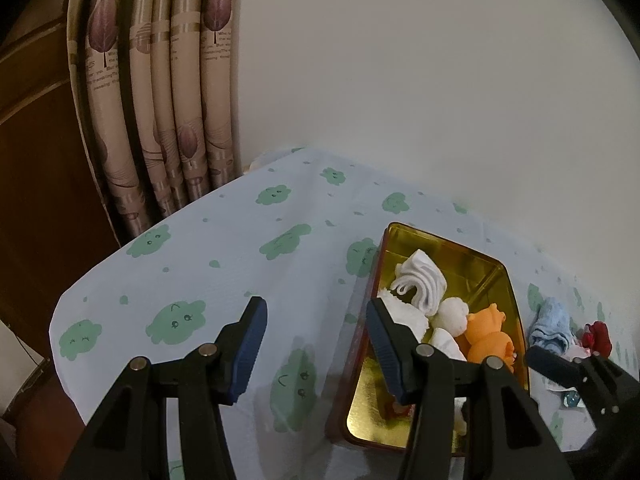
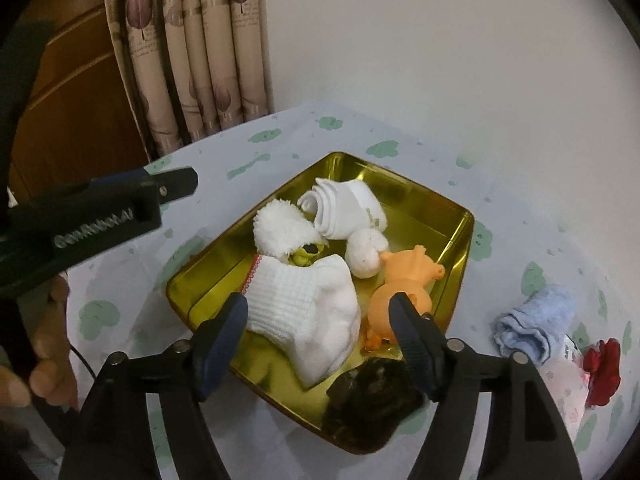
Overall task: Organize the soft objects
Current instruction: 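Lower the black item into the tin and open the right gripper, then grasp the white-and-red star-print cloth with the right gripper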
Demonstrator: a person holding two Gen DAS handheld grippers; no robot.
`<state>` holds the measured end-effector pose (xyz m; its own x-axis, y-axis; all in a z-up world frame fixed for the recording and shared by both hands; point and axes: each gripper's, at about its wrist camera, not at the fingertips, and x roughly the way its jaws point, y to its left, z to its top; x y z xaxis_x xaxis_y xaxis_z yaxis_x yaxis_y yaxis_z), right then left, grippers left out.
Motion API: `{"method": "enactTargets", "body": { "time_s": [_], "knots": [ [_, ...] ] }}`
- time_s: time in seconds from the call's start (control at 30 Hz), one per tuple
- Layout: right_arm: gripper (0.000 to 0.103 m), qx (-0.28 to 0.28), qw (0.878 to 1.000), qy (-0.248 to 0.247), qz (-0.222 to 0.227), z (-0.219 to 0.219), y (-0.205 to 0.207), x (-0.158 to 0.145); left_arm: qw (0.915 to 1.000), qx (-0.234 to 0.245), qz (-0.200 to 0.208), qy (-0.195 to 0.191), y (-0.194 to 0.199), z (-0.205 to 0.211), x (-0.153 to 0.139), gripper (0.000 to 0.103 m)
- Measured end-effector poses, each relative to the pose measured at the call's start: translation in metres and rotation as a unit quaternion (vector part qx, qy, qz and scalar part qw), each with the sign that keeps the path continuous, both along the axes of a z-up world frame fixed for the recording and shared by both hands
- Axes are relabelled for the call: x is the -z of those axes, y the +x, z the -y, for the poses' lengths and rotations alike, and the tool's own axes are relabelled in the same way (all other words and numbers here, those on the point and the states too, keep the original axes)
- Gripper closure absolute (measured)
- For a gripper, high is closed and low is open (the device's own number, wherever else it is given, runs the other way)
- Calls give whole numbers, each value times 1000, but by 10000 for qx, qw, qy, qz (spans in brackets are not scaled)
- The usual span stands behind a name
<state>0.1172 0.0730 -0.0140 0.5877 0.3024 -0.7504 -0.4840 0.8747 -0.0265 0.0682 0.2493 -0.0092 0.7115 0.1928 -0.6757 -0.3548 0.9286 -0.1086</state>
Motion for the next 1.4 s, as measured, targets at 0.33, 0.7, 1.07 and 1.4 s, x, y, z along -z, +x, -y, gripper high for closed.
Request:
{"method": "enactTargets", "body": {
  "time_s": [0.33, 0.7, 1.07, 1.4],
  "knots": [
    [32, 377, 9981, 433, 206, 34, -13, -24, 10000, 1, -4, 61, 0, 1, -1, 50],
    [30, 1752, 9835, 111, 441, 151, 0, -27, 9999, 20, -9, 165, -1, 3, -1, 50],
    [27, 3225, 9462, 103, -233, 263, 61, 5, 9995, 113, -43, 304, 1, 8, 0, 50],
    [30, 3690, 9279, -125, -525, 285, 84, 46, 9983, 243, -147, 512, 5, 13, 5, 50]
  ]
}}
